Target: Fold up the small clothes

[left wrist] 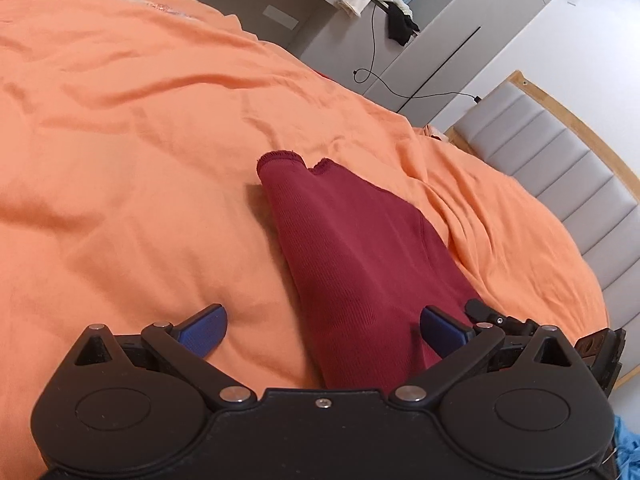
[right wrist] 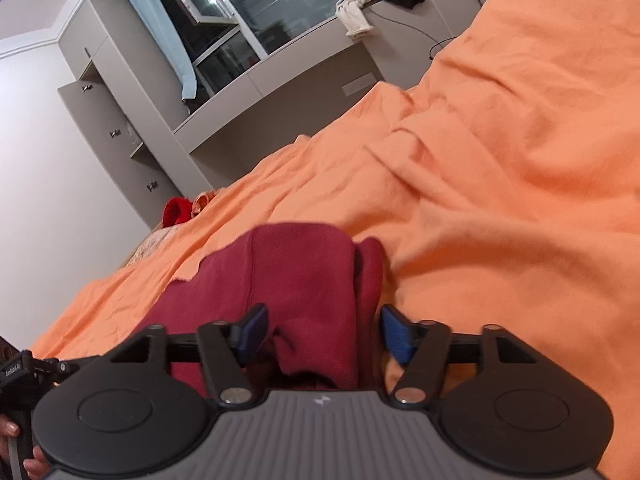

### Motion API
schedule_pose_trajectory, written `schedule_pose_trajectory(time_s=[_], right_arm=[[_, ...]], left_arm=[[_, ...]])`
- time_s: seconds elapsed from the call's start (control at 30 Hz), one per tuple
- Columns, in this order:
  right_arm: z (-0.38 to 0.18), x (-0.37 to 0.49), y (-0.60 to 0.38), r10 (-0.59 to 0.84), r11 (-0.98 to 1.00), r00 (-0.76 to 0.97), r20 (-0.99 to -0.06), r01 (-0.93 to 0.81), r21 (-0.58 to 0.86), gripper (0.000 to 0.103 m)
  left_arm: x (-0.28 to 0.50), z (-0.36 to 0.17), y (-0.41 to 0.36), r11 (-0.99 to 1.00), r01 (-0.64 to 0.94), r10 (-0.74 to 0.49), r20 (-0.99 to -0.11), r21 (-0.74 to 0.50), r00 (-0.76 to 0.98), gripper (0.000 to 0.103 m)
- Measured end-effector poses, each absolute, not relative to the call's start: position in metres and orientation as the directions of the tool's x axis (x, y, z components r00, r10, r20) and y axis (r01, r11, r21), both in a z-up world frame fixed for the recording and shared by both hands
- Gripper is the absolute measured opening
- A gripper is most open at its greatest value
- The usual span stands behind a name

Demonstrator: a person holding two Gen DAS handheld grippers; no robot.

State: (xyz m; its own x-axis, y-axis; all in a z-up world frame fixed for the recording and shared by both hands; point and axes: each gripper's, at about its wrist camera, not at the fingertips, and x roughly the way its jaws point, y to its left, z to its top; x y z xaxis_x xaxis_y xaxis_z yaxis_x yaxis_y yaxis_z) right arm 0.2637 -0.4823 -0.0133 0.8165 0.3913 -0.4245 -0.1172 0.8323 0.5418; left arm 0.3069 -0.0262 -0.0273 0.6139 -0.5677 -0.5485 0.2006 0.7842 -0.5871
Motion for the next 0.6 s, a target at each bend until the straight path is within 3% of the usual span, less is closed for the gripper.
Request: schedule_pose_trajectory(time_s=[0.1, 0.3, 0.37, 0.43, 0.6], right_arm=[[-0.012, 0.276, -0.486, 0.39, 0.822, 0.817, -0.425, -0.101, 0.561, 0.083], [-0.026, 0.3, -0.492, 0.411, 0.781, 0.796, -0.444, -0.056, 0.622, 0.082], [-0.029, 0.3, -0.487, 0.415, 0.793, 0.79, -0.452, -0.071, 0.605, 0.074], [-0.03, 0.299, -0.481, 0.432, 0.799, 0.779, -0.454, -0.098, 0.593, 0.059], [-0.029, 0.294, -0.478, 0.441, 0.798, 0.784, -0.436, -0.121, 0.591, 0.043]], left_arm=[[0.313, -0.028, -0.027, 0.781, 0.203, -0.573, -0.547, -0.591, 0.611, 0.102], [0.317, -0.033, -0.034, 0.793, 0.233, -0.576, -0.565, -0.563, 0.591, 0.102], [0.317, -0.033, -0.035, 0.794, 0.242, -0.577, -0.567, -0.557, 0.588, 0.102], [0.317, -0.034, -0.035, 0.792, 0.25, -0.581, -0.564, -0.556, 0.587, 0.102], [0.315, -0.034, -0.04, 0.779, 0.29, -0.608, -0.553, -0.556, 0.57, 0.102]])
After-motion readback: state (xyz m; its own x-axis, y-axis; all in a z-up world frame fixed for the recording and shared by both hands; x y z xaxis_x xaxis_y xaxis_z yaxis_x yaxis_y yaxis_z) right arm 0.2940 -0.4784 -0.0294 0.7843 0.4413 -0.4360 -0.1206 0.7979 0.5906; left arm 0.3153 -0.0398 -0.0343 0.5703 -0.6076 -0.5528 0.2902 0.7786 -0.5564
